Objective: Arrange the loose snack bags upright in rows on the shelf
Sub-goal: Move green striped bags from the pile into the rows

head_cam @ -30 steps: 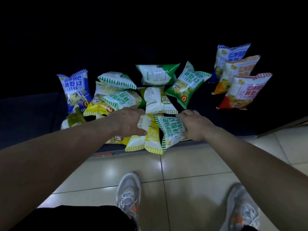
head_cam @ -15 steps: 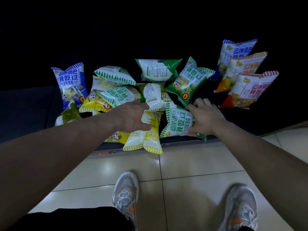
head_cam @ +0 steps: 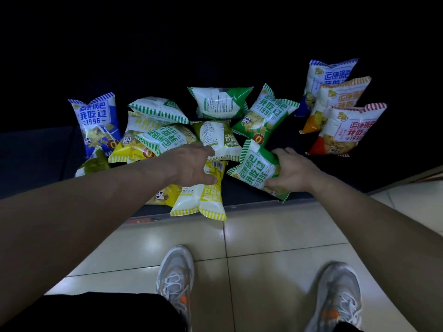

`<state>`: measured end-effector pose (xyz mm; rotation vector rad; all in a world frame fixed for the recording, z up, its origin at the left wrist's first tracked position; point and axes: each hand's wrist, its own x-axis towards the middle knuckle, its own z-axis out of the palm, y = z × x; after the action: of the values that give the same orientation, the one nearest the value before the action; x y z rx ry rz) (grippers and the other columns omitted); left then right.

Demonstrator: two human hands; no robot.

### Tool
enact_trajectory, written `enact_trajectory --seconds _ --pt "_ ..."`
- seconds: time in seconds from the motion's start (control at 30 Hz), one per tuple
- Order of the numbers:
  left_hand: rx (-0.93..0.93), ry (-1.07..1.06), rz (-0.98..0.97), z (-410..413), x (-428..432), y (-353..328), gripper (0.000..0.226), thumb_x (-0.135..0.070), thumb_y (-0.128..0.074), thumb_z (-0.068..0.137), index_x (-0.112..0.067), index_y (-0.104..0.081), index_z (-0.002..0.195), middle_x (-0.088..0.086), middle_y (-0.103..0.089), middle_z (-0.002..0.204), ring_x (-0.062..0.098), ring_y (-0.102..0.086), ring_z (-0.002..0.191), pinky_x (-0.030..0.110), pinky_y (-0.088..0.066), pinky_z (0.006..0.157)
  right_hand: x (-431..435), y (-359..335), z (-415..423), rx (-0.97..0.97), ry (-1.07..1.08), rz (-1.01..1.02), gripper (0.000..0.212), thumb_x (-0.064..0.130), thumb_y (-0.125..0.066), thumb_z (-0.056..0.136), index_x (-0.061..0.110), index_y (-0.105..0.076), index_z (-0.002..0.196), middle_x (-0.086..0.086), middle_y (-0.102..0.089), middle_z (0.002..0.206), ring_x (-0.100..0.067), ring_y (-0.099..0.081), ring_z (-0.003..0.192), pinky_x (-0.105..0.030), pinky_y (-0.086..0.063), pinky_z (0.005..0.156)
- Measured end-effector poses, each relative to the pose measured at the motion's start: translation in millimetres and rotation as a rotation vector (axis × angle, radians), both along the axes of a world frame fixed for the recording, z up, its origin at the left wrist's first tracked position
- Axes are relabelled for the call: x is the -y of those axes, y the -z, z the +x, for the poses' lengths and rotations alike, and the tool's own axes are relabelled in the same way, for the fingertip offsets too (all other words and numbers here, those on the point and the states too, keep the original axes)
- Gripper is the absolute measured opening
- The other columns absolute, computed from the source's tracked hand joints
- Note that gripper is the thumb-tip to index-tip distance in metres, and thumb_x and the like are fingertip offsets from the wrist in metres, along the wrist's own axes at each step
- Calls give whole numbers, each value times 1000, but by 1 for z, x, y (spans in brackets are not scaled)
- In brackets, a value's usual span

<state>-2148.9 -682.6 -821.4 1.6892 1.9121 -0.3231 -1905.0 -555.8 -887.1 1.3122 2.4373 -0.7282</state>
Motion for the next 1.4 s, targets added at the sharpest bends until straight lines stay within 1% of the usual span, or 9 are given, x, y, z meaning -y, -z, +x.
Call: enact_trajectory --seconds 0.27,0.47,0.7,0.8,0.9,1.03,1.2,1.3,1.4 --pt "90 -45 128 16 -10 -26 92 -59 -70 79 -23 -27 152 3 -36 153 24 -40 136 40 -40 107 -6 -69 25 -129 30 -59 70 47 -88 67 20 -47 117 4 -60 107 -14 -57 94 -30 -45 71" --pt "402 -122 315 57 -16 -68 96 -54 -83 68 -30 -34 148 -10 -49 143 15 -50 125 33 -45 99 11 -130 65 -254 55 -96 85 48 -90 62 23 -45 130 8 -63 121 -12 -60 110 -38 -51 96" --pt "470 -56 335 98 -20 -84 75 -49 -87 63 -33 -52 128 -4 -50 142 19 -48 128 43 -44 105 41 -134 94 -517 165 -232 74 25 -89 71 29 -46 132 23 -61 116 12 -56 102 -7 -47 79" --pt "518 -96 325 103 -23 -84 68 -50 -89 59 -36 -53 116 -5 -52 140 15 -48 128 42 -44 104 43 -133 100 -557 183 -251 75 27 -89 71 30 -45 133 19 -62 121 11 -58 105 -11 -49 85" --pt "557 -127 326 111 -28 -84 67 -55 -88 53 -42 -56 110 -4 -53 139 14 -49 128 42 -45 104 45 -127 107 -526 187 -238 81 38 -89 69 29 -45 137 17 -62 127 0 -58 114 -30 -50 99" --pt "297 -46 402 133 -41 -73 73 -58 -85 61 -36 -56 125 -8 -61 126 15 -59 110 35 -52 86 37 -123 120 -247 72 -30 90 53 -79 75 27 -33 148 4 -43 150 -18 -42 136 -40 -40 108" --pt "75 15 369 166 -68 -44 75 -66 -79 63 -35 -53 127 -2 -68 105 17 -59 82 34 -53 67 26 -117 158 151 57 115 79 54 -64 87 21 -31 150 -8 -36 149 -31 -37 133 -42 -40 105" --pt "75 10 378 189 -97 -33 73 -63 -80 66 -32 -54 127 -6 -61 81 19 -61 78 31 -47 58 22 -110 180 194 90 82 76 52 -64 87 22 -33 149 -9 -38 143 -32 -38 131 -44 -41 104" --pt "106 -32 377 213 -127 -22 75 -63 -80 65 -32 -53 128 -4 -61 87 20 -61 79 29 -44 56 13 -104 197 180 143 81 74 51 -63 88 21 -34 149 -10 -38 143 -34 -38 131 -43 -41 103"
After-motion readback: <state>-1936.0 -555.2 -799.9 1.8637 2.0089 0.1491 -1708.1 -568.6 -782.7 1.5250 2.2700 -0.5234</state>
